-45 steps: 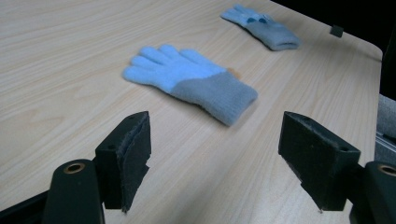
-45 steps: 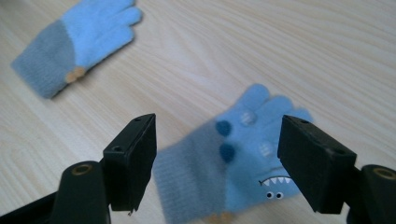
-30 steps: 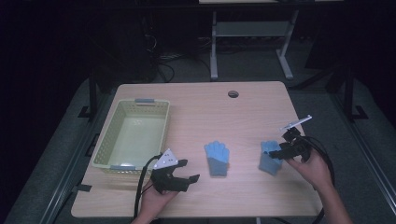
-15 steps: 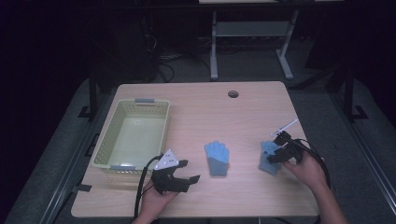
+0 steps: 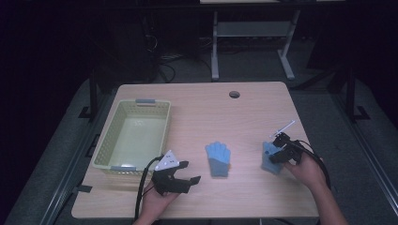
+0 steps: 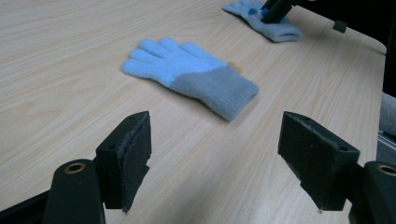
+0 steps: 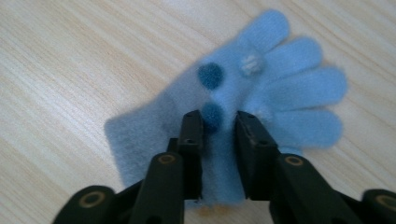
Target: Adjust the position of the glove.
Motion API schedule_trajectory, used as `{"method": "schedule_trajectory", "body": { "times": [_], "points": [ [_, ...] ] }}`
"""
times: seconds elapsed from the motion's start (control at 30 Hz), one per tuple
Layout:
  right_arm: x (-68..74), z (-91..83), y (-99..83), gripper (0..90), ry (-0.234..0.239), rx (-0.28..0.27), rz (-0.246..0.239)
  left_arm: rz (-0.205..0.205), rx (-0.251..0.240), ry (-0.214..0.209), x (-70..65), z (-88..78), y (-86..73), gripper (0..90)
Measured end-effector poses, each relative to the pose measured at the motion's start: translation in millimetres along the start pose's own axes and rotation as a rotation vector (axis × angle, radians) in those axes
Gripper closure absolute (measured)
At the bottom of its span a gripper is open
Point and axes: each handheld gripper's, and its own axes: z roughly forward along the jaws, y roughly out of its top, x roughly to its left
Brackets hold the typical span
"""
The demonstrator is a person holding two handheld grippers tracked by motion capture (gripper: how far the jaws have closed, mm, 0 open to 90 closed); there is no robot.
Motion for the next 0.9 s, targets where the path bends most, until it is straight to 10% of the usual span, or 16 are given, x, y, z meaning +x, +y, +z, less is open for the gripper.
{"method": "schedule_trajectory", "body": {
  "times": [0.9],
  "points": [
    [8.8, -42.0, 14.4, 82.2, 0.023, -0.097, -0.048, -0.023, -0.034, -0.004, 1.3, -4.5, 0.3, 25.5]
  ]
}}
